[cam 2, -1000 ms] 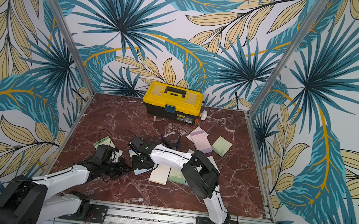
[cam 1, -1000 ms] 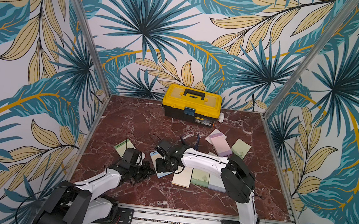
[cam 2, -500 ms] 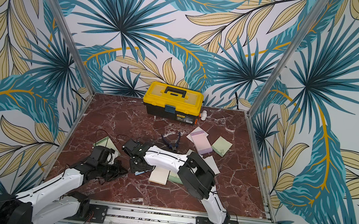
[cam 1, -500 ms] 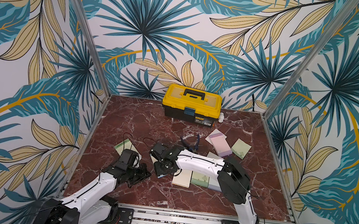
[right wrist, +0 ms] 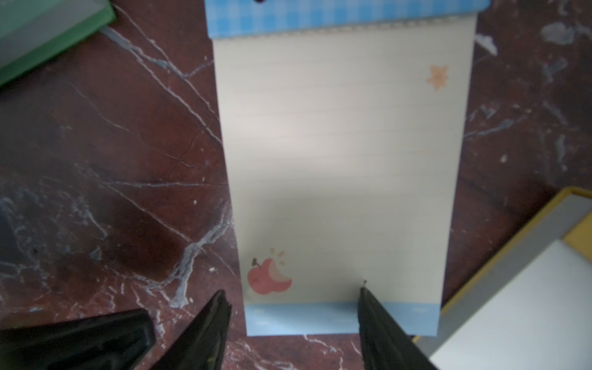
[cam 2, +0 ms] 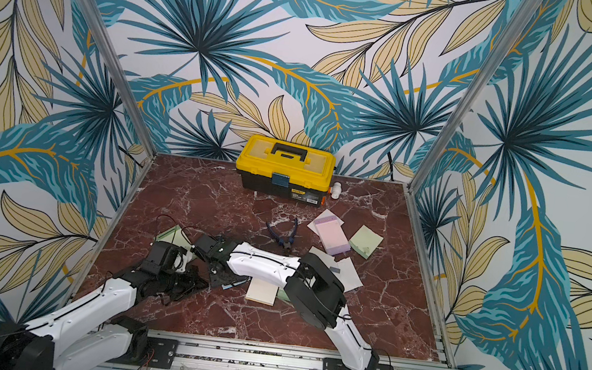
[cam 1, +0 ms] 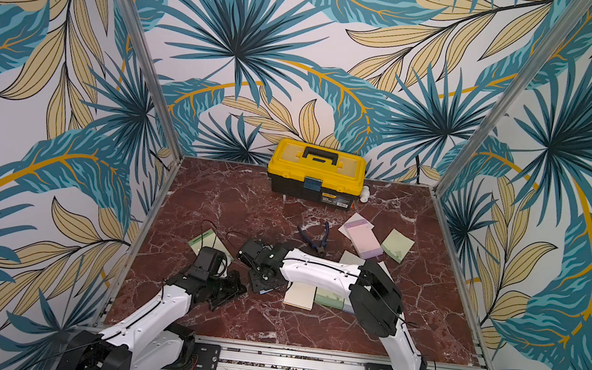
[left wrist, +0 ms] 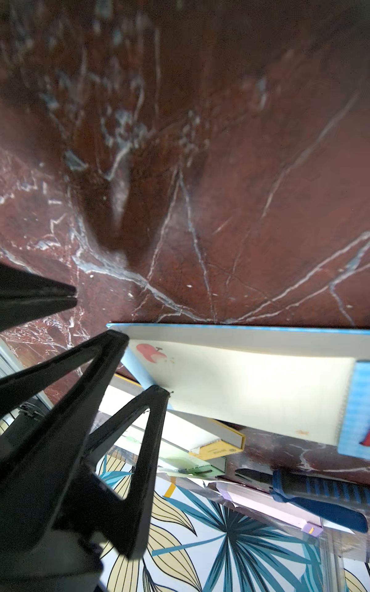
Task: Tear off pages from different memo pads
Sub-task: Pick up the memo pad from the center of the board.
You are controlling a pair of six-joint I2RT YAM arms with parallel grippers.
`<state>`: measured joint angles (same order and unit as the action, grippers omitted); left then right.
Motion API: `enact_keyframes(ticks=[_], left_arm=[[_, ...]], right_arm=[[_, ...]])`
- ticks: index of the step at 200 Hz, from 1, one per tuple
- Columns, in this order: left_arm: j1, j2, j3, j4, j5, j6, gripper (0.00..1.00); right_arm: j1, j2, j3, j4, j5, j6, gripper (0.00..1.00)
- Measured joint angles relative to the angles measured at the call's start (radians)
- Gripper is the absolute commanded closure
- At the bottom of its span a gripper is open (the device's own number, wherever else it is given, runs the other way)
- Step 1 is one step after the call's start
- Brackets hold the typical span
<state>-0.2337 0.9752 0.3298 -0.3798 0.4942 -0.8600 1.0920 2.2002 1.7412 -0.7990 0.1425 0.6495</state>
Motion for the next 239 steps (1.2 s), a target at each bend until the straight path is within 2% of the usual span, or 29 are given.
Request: enact_keyframes(ticks=[108, 239], left_arm=[[0.006, -0.016, 0.000, -0.006, 0.008, 0.000, 1.00], [0.014, -0.052, 0.000, -0.026, 0.011, 0.000, 1.00]], right_arm=[[0.002, 0.001, 0.000, -0.008, 0.023, -0.001, 0.37], [0.013, 0.011, 0.005, -0.018, 0.063, -0.002, 0.45]])
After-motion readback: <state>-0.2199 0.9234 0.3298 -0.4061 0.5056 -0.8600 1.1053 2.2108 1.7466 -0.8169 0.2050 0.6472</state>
